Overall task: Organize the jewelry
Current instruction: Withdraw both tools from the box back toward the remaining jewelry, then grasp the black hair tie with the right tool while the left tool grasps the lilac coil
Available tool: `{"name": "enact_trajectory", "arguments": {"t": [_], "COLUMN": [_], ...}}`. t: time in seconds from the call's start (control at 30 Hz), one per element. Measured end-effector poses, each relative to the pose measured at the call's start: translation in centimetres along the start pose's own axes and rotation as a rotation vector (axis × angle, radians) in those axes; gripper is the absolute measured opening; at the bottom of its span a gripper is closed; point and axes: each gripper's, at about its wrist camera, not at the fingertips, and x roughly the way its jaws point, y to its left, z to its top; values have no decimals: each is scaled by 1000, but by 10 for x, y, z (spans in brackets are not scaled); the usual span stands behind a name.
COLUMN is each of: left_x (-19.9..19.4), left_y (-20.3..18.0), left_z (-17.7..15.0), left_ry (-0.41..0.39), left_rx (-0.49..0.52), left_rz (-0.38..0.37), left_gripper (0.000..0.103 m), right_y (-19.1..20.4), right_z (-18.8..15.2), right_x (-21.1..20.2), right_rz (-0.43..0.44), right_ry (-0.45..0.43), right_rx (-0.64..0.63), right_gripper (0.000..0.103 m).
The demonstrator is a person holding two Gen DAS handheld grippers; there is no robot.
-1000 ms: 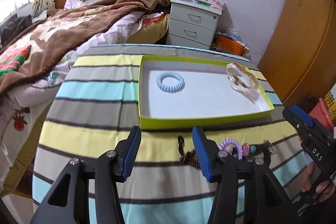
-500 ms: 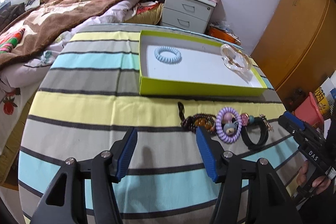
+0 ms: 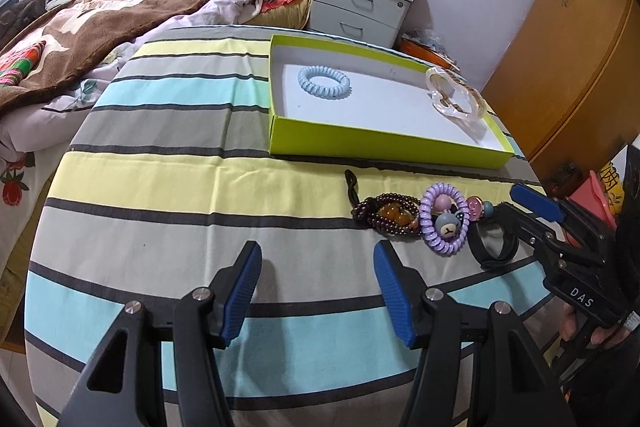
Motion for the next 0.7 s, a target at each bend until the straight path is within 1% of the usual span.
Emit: {"name": "enact_trajectory", "arguments": {"t": [0.2,0.37,0.5,0.57,0.6,0.7], "left_x": [3,4,5,5,5,4], "left_y": [3,4,5,5,5,5], "left_z": [-1,-1,-1,-1,-1,-1], "left_ry": [13,15,16,17,16,17], "left_rx": [-8,-10,-9,-10,-11,-9], "left_rz": [2,4,5,6,5,7], "left_gripper": [60,60,60,60,60,60], "right_y": [4,4,10,12,11,11], "right_z": [3,6,4,3,3,4], "right_x": [19,23,20,18,18,15], "right_rz": [40,59,49,37,23,29], "right_ry": [79,106,119,115,109,103], "right_rx": [-60,-72,-129,-147,-152,-151], "right_gripper": [49,49,49,43,38,27]}}
